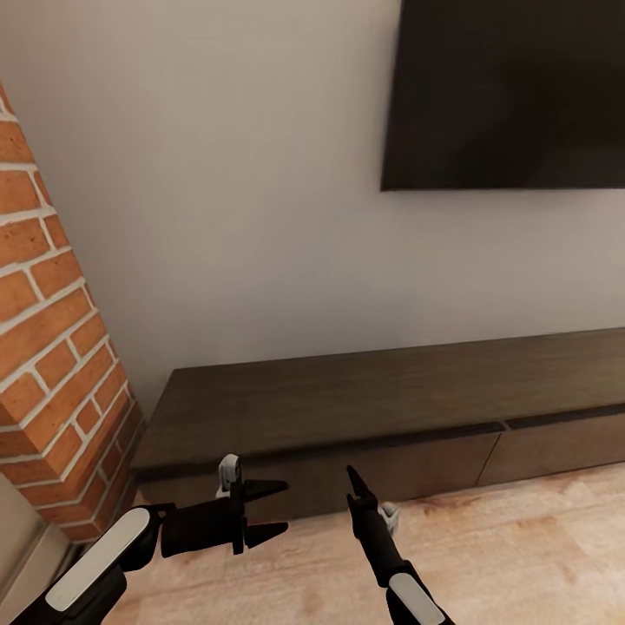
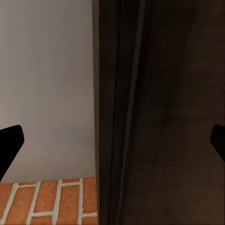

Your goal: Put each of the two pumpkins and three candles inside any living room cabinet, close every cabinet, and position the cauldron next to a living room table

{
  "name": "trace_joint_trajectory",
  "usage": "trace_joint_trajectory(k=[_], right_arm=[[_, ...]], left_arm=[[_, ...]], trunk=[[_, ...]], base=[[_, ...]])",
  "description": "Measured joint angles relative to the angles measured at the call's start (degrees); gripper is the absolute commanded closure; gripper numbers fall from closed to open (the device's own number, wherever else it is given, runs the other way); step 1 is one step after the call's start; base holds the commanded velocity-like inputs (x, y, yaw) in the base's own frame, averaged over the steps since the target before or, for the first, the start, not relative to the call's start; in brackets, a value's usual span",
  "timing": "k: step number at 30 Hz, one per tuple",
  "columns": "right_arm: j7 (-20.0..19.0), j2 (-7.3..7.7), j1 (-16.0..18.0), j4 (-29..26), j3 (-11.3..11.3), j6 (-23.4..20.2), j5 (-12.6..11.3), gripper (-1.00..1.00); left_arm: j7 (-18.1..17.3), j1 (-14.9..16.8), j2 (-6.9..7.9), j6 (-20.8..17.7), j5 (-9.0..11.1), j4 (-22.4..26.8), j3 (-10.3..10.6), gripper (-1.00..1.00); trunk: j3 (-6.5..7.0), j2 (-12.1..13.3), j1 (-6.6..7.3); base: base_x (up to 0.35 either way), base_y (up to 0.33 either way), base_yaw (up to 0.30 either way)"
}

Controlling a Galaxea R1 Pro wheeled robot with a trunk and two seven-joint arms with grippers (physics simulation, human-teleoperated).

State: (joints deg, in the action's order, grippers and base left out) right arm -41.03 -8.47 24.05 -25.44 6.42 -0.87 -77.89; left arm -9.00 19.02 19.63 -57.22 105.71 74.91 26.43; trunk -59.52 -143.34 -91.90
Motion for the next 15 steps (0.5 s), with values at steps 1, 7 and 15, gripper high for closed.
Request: trace_joint_trajectory(k=[1, 7, 15], right_arm=[[0.0, 0.0, 0.0, 0.0, 0.0, 0.0, 0.0, -1.0], [0.0, 0.0, 0.0, 0.0, 0.0, 0.0, 0.0, -1.0], [0.0, 0.0, 0.0, 0.0, 0.0, 0.0, 0.0, -1.0]], left_arm=[[0.0, 0.0, 0.0, 0.0, 0.0, 0.0, 0.0, -1.0], [0.0, 0.0, -0.01, 0.0, 0.0, 0.0, 0.0, -1.0], [0.0, 0.0, 0.01, 0.0, 0.0, 0.0, 0.0, -1.0]], trunk=[[0.0, 0.0, 0.0], [0.0, 0.0, 0.01], [0.0, 0.0, -0.01]], base=[[0.052, 0.0, 0.0], [0.119, 0.0, 0.0], [0.039, 0.0, 0.0]])
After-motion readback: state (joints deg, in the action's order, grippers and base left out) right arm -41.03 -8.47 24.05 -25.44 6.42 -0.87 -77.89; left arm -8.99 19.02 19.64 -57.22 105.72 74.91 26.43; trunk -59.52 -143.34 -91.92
